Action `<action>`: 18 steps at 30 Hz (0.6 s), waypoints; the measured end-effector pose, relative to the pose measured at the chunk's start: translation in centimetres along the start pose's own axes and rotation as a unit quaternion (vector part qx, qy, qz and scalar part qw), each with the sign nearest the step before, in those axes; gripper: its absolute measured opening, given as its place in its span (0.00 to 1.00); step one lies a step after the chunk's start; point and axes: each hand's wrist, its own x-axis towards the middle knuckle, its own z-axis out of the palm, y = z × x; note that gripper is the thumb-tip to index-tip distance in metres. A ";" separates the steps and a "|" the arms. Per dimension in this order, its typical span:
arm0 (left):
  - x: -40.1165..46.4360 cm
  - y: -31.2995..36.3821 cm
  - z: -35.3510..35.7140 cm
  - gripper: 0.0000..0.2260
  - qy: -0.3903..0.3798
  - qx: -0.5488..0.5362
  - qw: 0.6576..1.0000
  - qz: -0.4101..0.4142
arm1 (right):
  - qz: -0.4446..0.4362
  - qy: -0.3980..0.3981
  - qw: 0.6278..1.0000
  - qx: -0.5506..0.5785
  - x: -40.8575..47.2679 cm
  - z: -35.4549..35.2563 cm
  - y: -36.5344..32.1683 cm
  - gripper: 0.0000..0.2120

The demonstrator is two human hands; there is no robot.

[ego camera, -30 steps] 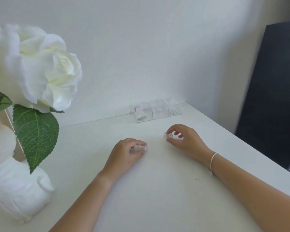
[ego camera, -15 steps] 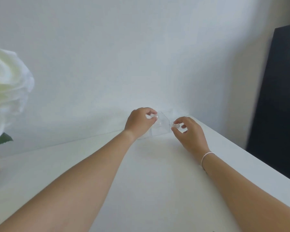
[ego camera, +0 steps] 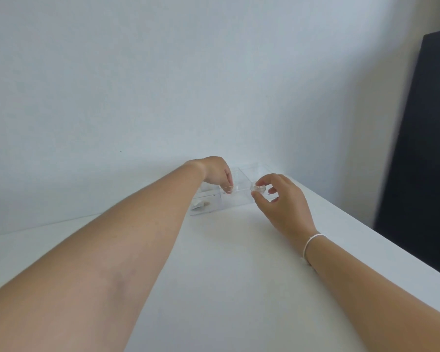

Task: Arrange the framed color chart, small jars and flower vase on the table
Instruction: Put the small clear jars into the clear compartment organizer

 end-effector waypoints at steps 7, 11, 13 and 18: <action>0.1 -0.2 0.4 0.13 -0.010 0.015 0.999 -0.027 | 0.003 0.005 1.000 0.006 0.2 0.1 0.2 0.05; -0.7 -0.7 0.2 0.08 0.044 -0.058 0.997 0.014 | 0.013 0.011 1.000 0.018 0.1 -0.1 0.1 0.05; -1.7 -1.2 0.5 0.08 0.124 -0.148 0.980 0.039 | 0.016 0.011 1.000 0.024 0.0 -0.1 0.0 0.05; -5.7 -4.1 5.3 0.09 0.427 -0.284 0.858 0.034 | 0.010 0.003 1.000 0.020 0.0 0.0 -0.3 0.05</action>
